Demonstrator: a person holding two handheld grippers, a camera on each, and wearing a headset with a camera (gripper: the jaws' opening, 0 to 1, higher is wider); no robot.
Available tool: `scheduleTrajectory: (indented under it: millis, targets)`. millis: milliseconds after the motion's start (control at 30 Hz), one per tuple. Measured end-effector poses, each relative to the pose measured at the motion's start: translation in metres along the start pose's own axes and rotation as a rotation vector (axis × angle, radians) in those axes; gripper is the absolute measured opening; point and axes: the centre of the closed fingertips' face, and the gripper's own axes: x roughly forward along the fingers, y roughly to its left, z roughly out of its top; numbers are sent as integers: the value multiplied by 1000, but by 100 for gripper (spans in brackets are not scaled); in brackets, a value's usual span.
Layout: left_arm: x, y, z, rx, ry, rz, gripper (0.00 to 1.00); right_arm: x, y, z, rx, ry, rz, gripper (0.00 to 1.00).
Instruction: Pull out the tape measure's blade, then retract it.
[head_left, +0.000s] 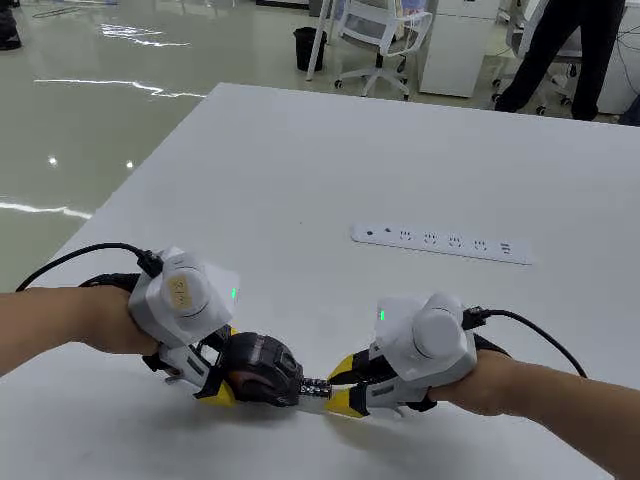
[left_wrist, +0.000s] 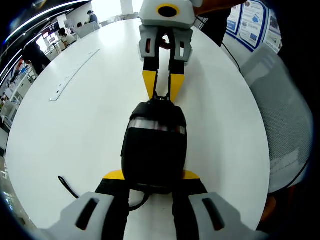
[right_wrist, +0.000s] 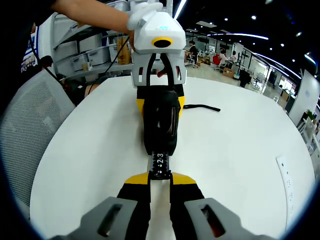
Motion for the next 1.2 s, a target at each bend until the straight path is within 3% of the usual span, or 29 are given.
scheduleTrajectory:
  millis: [1200]
  targets:
    - [0,0,-1,-3,8,-2,27,-12,0,-7,3,-2,-10,12]
